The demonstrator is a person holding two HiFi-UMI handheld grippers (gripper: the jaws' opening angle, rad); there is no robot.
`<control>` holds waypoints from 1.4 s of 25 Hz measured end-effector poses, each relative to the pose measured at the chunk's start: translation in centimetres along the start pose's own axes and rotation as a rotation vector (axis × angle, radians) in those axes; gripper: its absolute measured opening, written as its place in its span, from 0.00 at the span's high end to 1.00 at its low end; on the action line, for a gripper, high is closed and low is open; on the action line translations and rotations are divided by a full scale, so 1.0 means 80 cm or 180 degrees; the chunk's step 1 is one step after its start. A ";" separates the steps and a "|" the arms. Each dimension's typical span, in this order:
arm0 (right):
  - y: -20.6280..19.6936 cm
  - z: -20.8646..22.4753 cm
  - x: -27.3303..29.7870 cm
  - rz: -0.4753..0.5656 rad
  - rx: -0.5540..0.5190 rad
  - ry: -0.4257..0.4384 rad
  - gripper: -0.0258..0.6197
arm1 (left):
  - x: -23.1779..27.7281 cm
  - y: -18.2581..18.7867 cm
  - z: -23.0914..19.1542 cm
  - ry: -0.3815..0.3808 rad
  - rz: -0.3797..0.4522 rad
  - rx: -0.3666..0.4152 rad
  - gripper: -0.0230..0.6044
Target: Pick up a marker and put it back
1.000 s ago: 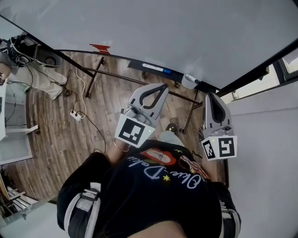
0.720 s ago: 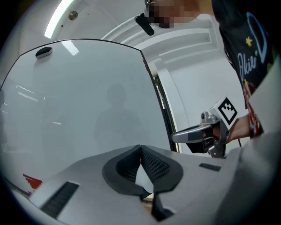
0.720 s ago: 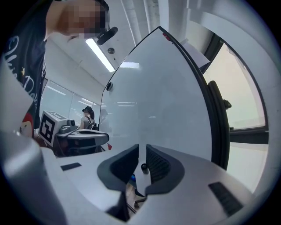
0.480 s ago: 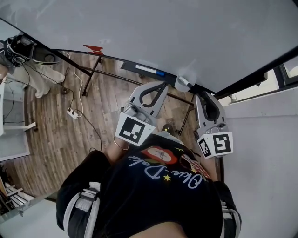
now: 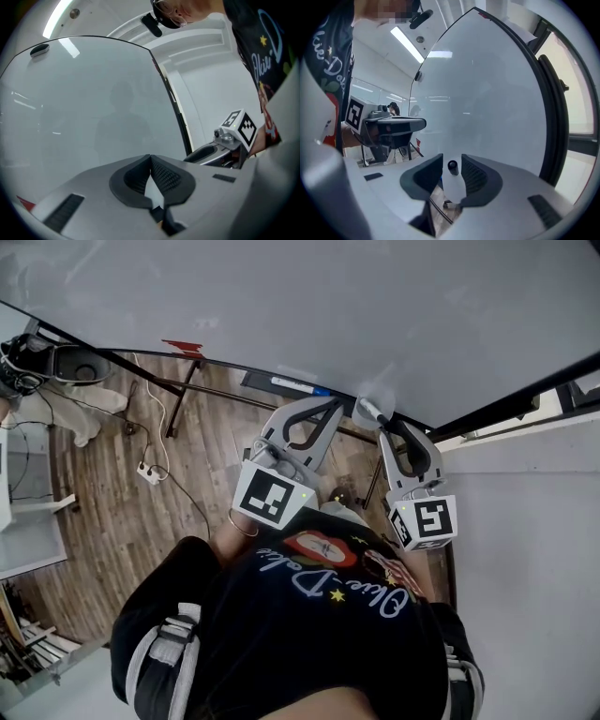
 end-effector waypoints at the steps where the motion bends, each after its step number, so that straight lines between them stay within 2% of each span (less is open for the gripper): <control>1: -0.001 0.000 0.003 -0.0021 -0.0001 -0.0020 0.79 | 0.001 0.001 -0.004 -0.0014 -0.0010 0.0002 0.96; 17: -0.016 -0.003 0.037 -0.0213 0.0091 -0.0292 0.80 | -0.017 -0.020 -0.044 -0.0017 -0.0139 -0.0059 0.96; 21: -0.018 0.001 0.039 -0.0241 0.0031 -0.0409 0.84 | -0.022 -0.024 -0.051 0.0011 -0.0142 -0.0084 0.96; 35: 0.005 -0.006 0.029 -0.0230 -0.0146 -0.0492 0.85 | -0.033 -0.026 -0.065 0.0062 -0.0087 -0.0132 0.96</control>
Point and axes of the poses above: the fingertips, and each gripper's own axes: x forward along the fingers, z to its right, y out of its top, the point moved 4 cm from there along -x, backward along the fingers, and after that the axes turned 12 degrees about -z, right-handed, at the moved point
